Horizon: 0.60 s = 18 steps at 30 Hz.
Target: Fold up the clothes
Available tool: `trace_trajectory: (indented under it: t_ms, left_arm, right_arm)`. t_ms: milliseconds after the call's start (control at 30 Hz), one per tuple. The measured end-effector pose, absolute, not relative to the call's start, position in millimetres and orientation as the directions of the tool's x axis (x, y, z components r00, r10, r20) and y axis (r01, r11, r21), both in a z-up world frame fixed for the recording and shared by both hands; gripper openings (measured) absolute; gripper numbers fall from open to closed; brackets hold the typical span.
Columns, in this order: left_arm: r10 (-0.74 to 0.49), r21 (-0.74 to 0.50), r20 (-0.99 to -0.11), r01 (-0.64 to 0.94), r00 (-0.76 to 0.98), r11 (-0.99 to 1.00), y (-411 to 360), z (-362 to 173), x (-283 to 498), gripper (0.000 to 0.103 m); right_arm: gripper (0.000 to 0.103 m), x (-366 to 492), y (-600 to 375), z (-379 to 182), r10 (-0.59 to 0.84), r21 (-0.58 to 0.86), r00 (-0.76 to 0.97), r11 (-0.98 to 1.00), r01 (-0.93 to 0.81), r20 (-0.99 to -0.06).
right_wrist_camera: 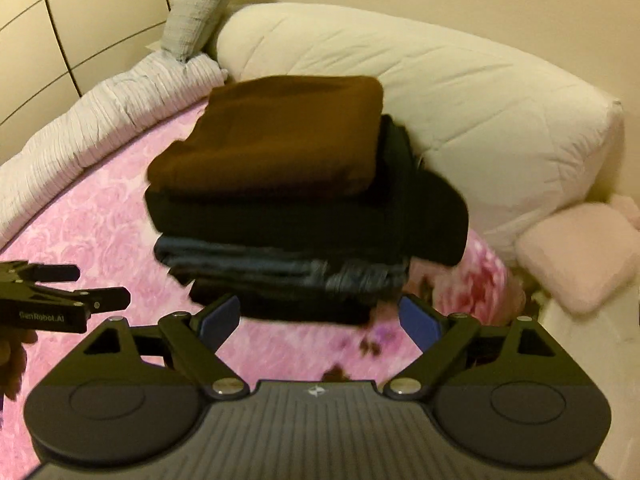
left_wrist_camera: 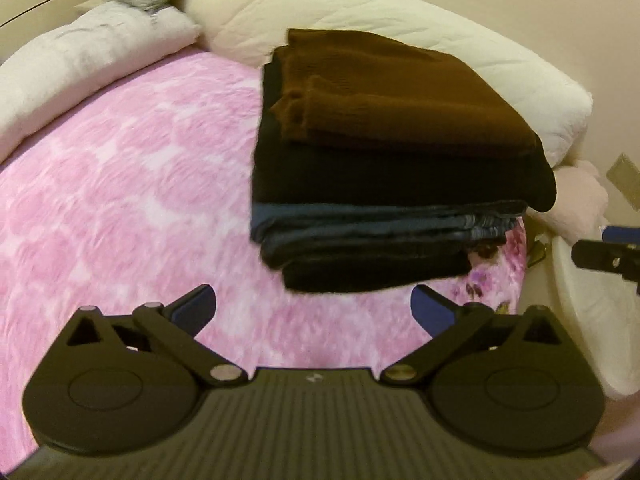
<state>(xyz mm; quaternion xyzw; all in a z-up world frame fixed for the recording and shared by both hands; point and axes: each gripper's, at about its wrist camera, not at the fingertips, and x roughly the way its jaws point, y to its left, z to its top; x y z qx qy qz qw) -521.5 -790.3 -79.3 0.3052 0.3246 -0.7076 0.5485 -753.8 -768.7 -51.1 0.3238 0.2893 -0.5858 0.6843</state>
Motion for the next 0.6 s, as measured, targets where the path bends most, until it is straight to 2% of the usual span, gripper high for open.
trace_trajectory:
  t_ms: [133,600]
  left_arm:
    - [-0.601,-0.083,-0.774,0.972,-0.201,-0.218,-760,-70,-517,0.102]
    - [-0.619,-0.068,-0.764,0.978,-0.180,-0.200,-696,-30,-517,0.102]
  right_arm:
    - [0.089,-736,-742,-47,-0.628,0.100,0.118,0.065,0.993,-0.769]
    - [0.089,-711,-680,-5,-0.666,0.067,0.065,0.023,0.997,-0.743]
